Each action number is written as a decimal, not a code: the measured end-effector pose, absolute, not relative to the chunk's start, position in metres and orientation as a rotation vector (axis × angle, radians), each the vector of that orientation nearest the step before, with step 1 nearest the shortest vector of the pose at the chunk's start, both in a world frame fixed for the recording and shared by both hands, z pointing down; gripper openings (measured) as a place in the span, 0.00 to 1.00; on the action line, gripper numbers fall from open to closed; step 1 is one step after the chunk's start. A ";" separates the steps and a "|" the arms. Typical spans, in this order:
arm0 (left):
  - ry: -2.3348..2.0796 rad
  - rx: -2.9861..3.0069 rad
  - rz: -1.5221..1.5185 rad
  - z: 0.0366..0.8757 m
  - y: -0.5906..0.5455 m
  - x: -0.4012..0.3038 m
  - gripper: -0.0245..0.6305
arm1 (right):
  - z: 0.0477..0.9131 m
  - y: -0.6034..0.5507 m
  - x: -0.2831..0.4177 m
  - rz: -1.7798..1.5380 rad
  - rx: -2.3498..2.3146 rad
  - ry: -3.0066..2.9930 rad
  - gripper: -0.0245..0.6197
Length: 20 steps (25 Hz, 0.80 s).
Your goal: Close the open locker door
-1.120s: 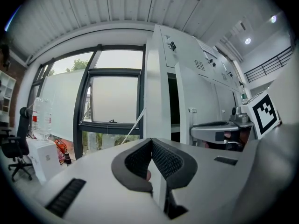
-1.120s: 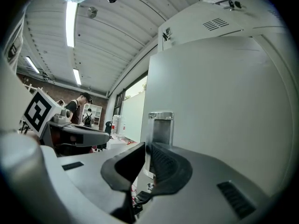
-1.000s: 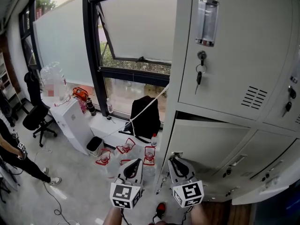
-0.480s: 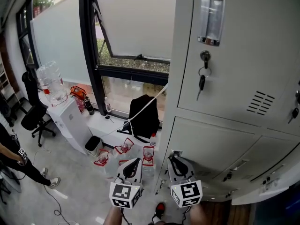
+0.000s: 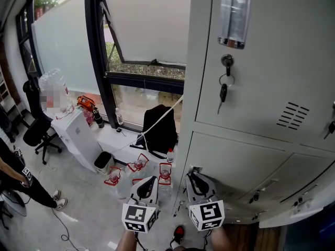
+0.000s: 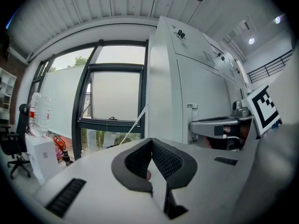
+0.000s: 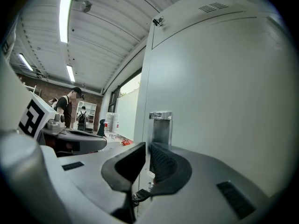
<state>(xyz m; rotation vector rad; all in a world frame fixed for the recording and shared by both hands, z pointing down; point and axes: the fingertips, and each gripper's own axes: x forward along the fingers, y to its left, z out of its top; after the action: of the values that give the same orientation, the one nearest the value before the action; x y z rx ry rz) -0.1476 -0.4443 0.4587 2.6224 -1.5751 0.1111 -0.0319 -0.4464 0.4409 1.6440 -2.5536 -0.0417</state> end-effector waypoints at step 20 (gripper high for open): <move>-1.600 2.602 0.124 0.459 -0.437 -0.153 0.07 | 0.440 -0.446 -0.032 -0.032 1.705 -2.501 0.09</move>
<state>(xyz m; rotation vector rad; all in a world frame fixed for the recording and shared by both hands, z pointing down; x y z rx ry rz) -0.1527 -0.4370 0.4589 2.6019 -1.5995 0.1236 -0.0317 -0.4465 0.4402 1.7050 -2.5008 -0.0321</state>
